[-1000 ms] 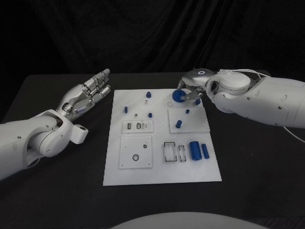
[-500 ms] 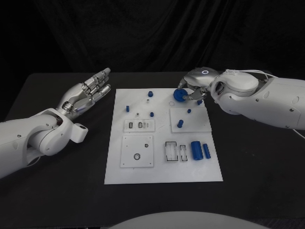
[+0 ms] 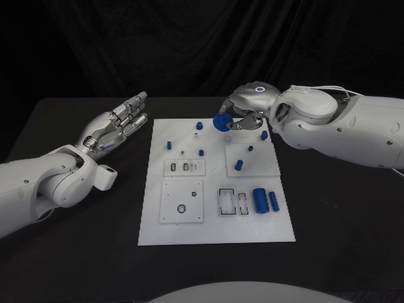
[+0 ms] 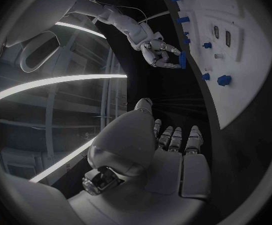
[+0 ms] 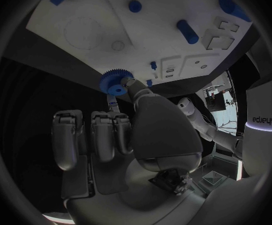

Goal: Assemble the parts on the task board

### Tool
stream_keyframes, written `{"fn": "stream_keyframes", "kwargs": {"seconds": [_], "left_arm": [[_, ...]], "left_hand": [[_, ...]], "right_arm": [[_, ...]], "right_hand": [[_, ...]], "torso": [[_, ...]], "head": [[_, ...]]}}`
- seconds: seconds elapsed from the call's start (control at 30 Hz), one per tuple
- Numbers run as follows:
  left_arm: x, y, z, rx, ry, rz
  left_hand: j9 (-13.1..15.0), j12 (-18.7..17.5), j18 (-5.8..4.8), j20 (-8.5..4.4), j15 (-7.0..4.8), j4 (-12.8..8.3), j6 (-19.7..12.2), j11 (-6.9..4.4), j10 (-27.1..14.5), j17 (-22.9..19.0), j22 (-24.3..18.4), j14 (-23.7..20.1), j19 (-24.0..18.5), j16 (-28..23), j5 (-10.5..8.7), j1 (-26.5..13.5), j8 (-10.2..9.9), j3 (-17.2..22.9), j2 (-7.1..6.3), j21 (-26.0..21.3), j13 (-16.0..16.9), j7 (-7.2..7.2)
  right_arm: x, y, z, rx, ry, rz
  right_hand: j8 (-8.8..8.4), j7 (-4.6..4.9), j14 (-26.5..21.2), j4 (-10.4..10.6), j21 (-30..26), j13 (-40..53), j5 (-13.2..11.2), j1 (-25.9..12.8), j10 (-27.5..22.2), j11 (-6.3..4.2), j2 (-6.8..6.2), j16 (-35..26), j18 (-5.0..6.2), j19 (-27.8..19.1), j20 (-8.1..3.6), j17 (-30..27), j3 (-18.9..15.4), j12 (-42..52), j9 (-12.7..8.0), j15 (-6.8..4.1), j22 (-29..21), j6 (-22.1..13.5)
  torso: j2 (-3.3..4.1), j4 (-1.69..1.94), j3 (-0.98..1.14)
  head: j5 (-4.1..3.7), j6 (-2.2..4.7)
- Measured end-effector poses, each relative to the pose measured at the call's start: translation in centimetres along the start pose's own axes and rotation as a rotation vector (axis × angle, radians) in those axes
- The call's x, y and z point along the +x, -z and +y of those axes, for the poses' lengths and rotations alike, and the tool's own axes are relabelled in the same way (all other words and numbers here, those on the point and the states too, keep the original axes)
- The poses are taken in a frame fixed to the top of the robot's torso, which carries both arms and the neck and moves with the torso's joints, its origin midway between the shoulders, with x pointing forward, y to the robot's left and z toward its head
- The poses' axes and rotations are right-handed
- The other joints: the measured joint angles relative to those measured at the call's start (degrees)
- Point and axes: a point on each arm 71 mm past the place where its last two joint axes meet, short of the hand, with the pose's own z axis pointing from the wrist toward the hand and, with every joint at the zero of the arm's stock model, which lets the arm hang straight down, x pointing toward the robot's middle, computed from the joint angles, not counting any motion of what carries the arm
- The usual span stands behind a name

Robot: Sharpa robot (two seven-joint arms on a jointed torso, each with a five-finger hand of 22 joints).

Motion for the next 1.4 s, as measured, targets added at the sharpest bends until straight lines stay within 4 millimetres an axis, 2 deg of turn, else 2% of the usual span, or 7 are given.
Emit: {"fn": "stream_keyframes", "kwargs": {"seconds": [0.37, 0.63, 0.9, 1.2, 1.4], "left_arm": [[0.3, -0.3, 0.0, 0.003, 0.001, 0.005], [0.4, -0.5, 0.1, 0.004, 0.003, 0.009], [0.5, -0.6, 0.1, 0.004, 0.003, 0.011], [0.5, -0.7, 0.1, 0.005, 0.003, 0.012], [0.5, -0.8, 0.1, 0.005, 0.004, 0.013]], "left_hand": [[0.0, 0.0, 0.0, 0.0, 0.21, -0.2, 0.0, 0.0, 0.0, 0.0, 0.0, -0.2, 0.0, 0.0, 0.0, 0.0, 0.0, 0.2, 0.0, 0.0, 0.0, 0.0], [0.0, 0.0, 0.0, 0.0, 0.21, -0.2, 0.0, 0.0, 0.0, 0.0, 0.0, -0.2, 0.0, 0.0, 0.0, 0.0, 0.0, 0.2, 0.0, 0.0, 0.0, 0.0], [0.0, 0.0, 0.0, 0.0, 0.21, -0.2, 0.0, 0.0, 0.0, 0.0, 0.0, -0.2, 0.0, 0.0, 0.0, 0.0, 0.0, 0.2, 0.0, 0.0, 0.0, 0.0], [0.0, 0.0, -0.01, 0.0, 0.21, -0.2, 0.0, 0.0, 0.0, 0.0, 0.0, -0.2, 0.0, 0.0, 0.0, 0.0, 0.0, 0.2, 0.0, 0.0, 0.0, 0.0], [0.0, 0.0, 0.0, 0.0, 0.21, 0.0, -0.2, 0.21, -0.2, 0.0, 0.0, -0.2, 0.0, 0.0, 0.0, 0.0, 0.0, 0.3, 0.0, 0.0, 0.0, 0.16]], "right_arm": [[-0.3, -3.3, 2.9, -0.062, 0.013, 0.009], [0.6, -5.0, 4.0, -0.075, 0.017, 0.041], [1.3, -5.7, 4.8, -0.084, 0.015, 0.065], [1.4, -6.3, 5.2, -0.086, 0.018, 0.078], [1.5, -6.8, 5.6, -0.087, 0.022, 0.094]], "right_hand": [[0.01, 0.0, 0.0, 0.0, 0.0, 0.0, 0.0, -0.2, 0.0, 0.0, -0.24, 0.0, 0.01, 0.0, 0.0, 0.0, 0.0, 0.0, 0.0, 0.0, 0.0, 0.0], [0.02, 0.05, 0.0, 0.0, 0.0, 0.0, -0.3, -0.5, 0.0, 0.04, -0.53, 0.0, 0.01, 0.0, 0.0, 0.0, 0.5, 0.0, 0.0, 0.01, 0.0, 0.1], [0.06, 0.03, 0.0, 0.0, 0.0, 0.0, -1.2, -0.5, -0.2, 0.22, -0.52, 0.0, 0.01, 0.0, 0.0, 0.0, 0.8, 0.0, 0.0, 0.01, 0.0, 0.1], [0.08, -0.29, 0.0, -0.1, 0.0, 0.0, -1.8, -0.7, 0.0, 0.42, -0.37, 0.0, 0.02, 0.0, 0.0, 0.0, 1.3, 0.0, 0.0, 0.01, 0.0, -0.2], [0.1, -1.17, 0.0, -0.2, 0.0, 0.0, -1.8, -0.7, -0.2, 0.62, -0.3, 0.0, 0.02, 0.0, 0.0, 0.0, 2.3, 0.0, 0.0, 0.38, 0.0, -1.1]], "torso": [[0.1, 0.07, 0.13], [0.09, 0.1, 0.13], [0.05, -0.01, 0.13], [0.03, -0.09, 0.13], [0.04, -0.08, 0.14]], "head": [[0.09, -0.09], [0.23, -0.26], [0.54, -0.51], [0.45, -0.47], [0.51, -0.52]]}}
